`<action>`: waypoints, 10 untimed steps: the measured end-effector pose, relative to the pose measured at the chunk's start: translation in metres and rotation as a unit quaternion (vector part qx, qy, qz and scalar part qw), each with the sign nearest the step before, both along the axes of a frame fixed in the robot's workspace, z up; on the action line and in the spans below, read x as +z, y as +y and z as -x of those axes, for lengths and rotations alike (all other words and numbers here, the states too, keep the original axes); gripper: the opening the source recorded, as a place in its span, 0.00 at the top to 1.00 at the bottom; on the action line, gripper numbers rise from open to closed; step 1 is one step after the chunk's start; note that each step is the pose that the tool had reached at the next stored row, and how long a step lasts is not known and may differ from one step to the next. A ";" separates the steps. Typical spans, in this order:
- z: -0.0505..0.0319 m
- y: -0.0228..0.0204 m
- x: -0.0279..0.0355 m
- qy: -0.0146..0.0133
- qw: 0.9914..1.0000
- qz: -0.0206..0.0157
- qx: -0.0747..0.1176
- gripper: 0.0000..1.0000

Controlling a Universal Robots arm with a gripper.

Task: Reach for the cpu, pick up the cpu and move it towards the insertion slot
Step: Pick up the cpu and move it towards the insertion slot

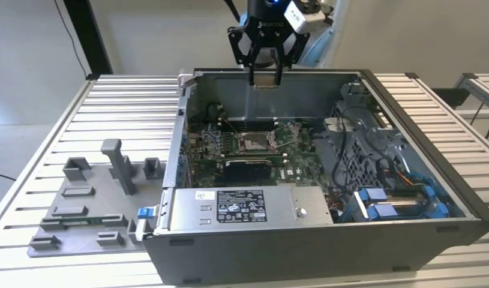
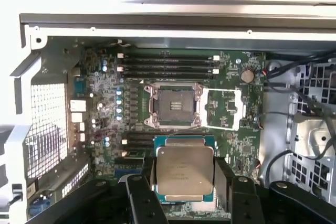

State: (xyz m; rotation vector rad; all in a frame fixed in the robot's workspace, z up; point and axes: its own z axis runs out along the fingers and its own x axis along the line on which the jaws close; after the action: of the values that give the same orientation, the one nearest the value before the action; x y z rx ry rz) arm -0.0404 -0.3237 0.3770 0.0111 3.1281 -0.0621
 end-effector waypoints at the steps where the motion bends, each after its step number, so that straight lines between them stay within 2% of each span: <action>1: 0.0006 0.0021 -0.0001 0.000 1.000 0.000 0.000 1.00; 6: 0.0062 0.0038 -0.0004 -0.001 1.000 0.000 0.000 1.00; 10: 0.0067 0.0038 -0.0004 -0.001 1.000 0.000 0.000 1.00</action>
State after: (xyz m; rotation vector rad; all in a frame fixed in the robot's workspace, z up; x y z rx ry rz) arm -0.0471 -0.3199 0.3766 0.0110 3.1262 -0.0629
